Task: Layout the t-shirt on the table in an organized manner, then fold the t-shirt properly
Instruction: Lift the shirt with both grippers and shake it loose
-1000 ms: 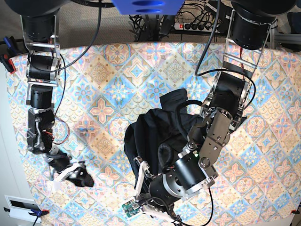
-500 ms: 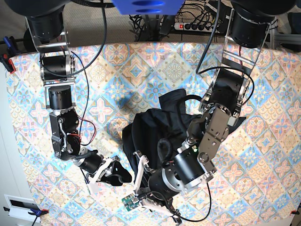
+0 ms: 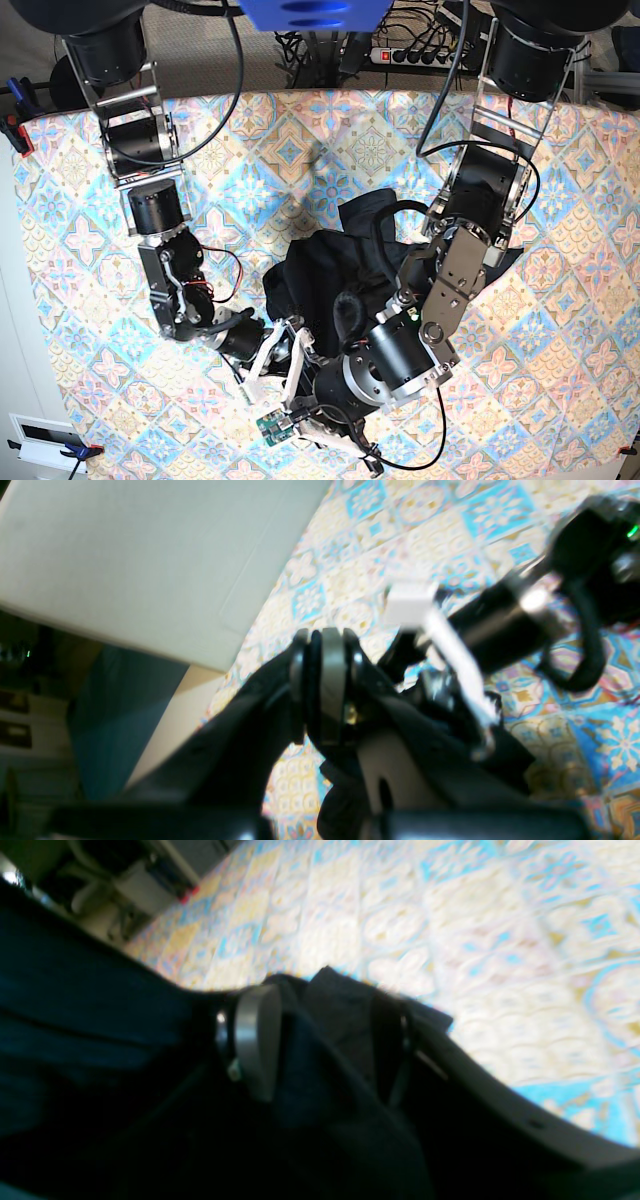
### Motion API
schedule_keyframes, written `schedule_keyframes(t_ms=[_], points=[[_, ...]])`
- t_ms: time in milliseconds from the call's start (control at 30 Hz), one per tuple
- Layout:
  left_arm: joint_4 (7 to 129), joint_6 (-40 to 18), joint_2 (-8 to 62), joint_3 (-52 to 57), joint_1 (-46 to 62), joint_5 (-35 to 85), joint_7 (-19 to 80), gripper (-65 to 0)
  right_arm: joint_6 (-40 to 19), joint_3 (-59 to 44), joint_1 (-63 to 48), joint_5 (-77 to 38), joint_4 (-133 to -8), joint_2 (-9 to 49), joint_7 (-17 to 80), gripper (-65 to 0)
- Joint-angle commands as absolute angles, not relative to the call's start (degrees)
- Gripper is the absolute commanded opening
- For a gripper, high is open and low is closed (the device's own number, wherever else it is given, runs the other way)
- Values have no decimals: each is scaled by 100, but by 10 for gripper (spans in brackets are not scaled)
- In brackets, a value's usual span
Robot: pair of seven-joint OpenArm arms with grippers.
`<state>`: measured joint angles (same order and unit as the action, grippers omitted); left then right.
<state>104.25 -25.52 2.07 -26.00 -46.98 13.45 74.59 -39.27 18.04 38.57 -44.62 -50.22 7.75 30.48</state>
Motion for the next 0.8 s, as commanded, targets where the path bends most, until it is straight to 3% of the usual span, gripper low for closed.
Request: schedule_keyframes(t_ms=[0,133,433,767], points=[[10501,-2519,198,-2571,-4884,1305,7345,-650,-4000,1780,4084,-4602,-5138,796,2897,-365],[10501,-2519,198,-2571,-4884,1305,7345,-650,-4000,1771,4084,-4787,-5130,725,3160,-365],[10501,-2519,198,-2571,-4884,1297,7345,-650,-4000,1771,4119,-6484,-5095,725,4453,-365],[10501,-2519,189,-2571,-4884,1297,7345,-650,-4000,1780,4119,-6545,-4637,725,5868,-366]])
